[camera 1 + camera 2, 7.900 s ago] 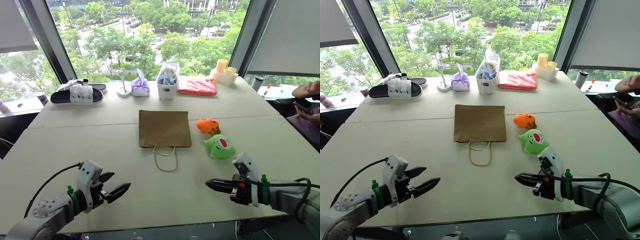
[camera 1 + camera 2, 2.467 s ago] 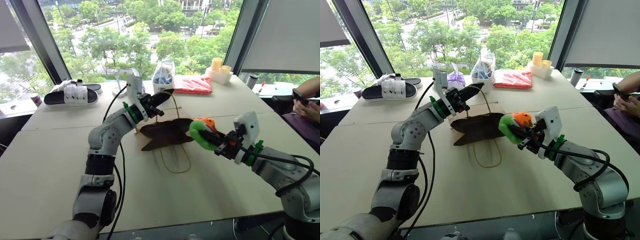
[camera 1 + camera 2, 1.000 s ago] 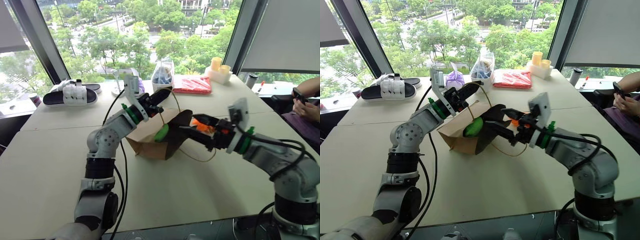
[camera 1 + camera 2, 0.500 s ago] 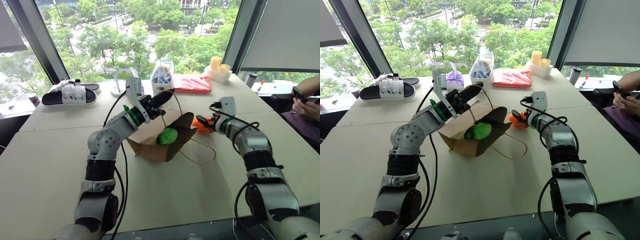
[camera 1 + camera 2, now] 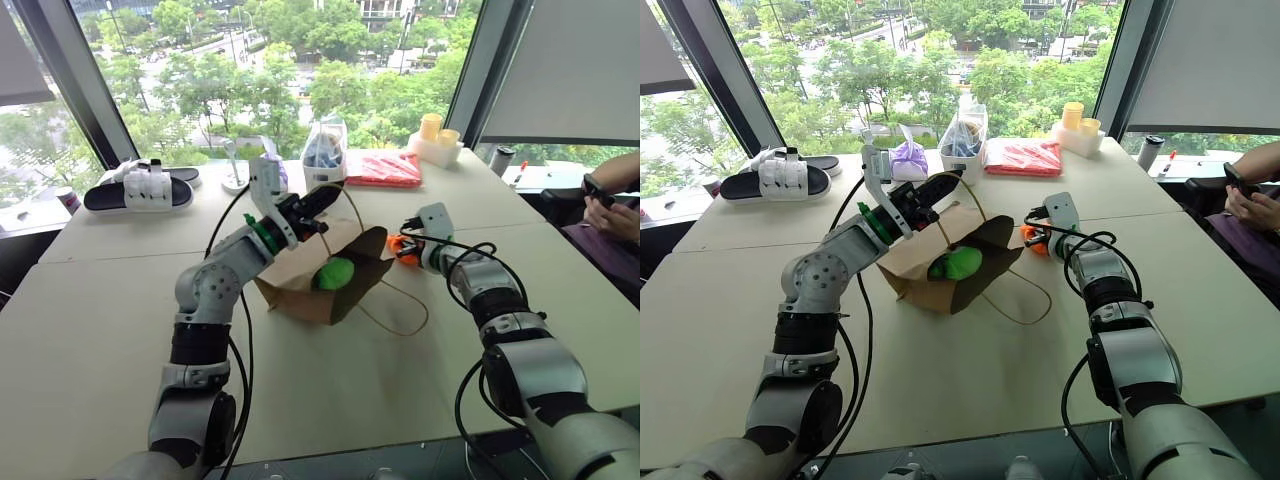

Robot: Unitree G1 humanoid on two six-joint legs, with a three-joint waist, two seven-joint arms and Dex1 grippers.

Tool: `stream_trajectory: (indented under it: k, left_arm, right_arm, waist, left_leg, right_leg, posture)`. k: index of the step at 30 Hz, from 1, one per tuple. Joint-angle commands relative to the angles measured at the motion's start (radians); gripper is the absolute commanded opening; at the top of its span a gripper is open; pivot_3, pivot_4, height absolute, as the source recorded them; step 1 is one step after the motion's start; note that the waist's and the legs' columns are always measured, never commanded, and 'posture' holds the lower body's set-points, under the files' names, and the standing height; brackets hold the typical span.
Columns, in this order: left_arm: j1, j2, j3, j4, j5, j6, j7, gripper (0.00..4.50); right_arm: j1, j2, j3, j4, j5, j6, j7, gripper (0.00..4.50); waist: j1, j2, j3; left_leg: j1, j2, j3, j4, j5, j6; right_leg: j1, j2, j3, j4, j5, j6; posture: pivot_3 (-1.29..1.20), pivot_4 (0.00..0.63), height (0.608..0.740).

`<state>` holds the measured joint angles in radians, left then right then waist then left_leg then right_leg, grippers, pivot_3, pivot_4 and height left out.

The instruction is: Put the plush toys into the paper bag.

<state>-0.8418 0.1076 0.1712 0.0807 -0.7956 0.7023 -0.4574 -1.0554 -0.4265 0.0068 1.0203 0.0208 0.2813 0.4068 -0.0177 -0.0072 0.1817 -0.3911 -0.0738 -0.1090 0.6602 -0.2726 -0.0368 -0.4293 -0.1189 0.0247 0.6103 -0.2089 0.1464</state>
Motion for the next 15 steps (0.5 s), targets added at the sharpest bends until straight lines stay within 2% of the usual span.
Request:
stream_trajectory:
  k: [1,4,6,10,13,15]
  left_arm:
    - [-0.047,0.004,0.013,-0.005,-0.006,-0.027,-0.019,0.0]
    - [-0.071,-0.001,0.033,0.017,-0.026,-0.023,-0.014,0.0]
    - [-0.08,-0.008,0.047,0.027,-0.041,-0.014,-0.007,0.0]
    - [-0.099,-0.018,0.07,0.035,-0.073,0.007,0.009,0.0]
    - [-0.109,-0.018,0.075,0.04,-0.087,0.018,0.016,0.0]
    - [-0.112,-0.018,0.075,0.044,-0.092,0.023,0.018,0.0]
  right_arm:
    - [0.036,-0.071,-0.052,-0.194,0.02,0.032,0.0,0.04]
    - [0.219,-0.132,-0.183,-0.785,0.206,0.305,0.07,0.04]
    - [0.337,-0.171,-0.218,-1.068,0.283,0.494,0.08,0.04]
    - [0.457,-0.199,-0.295,-1.397,0.388,0.8,0.032,0.04]
    - [0.499,-0.166,-0.347,-1.594,0.52,0.974,0.035,0.04]
    - [0.497,-0.126,-0.353,-1.65,0.569,1.034,0.018,0.04]
  waist:
    - [0.006,0.0,0.0]
    - [0.011,0.001,0.0]
    - [0.007,0.001,0.0]
    - [0.003,0.001,0.0]
    - [0.005,0.001,0.0]
    - [0.004,0.001,0.0]
  left_leg:
    - [0.0,0.0,0.0,0.0,0.0,0.0]
    - [-0.003,-0.001,-0.003,0.0,0.0,0.0]
    - [-0.005,0.0,-0.004,-0.001,-0.001,0.001]
    - [-0.004,0.0,-0.004,-0.001,-0.001,0.002]
    - [-0.001,0.001,-0.003,0.001,-0.004,0.008]
    - [-0.001,0.001,-0.003,0.002,-0.004,0.008]
  right_leg:
    - [0.0,0.0,0.0,0.0,0.0,0.0]
    - [-0.001,0.0,-0.001,0.0,0.0,0.0]
    - [-0.003,0.0,-0.001,0.001,0.0,0.0]
    - [-0.004,0.0,-0.001,0.0,0.0,0.0]
    - [-0.001,0.0,-0.001,0.0,0.0,0.0]
    - [0.0,0.0,-0.001,0.001,0.0,0.0]
  posture:
    - [0.0,0.15,0.74]
    - [0.0,0.15,0.74]
    - [0.0,0.15,0.74]
    - [0.0,0.15,0.74]
    - [0.0,0.15,0.74]
    - [0.0,0.15,0.74]
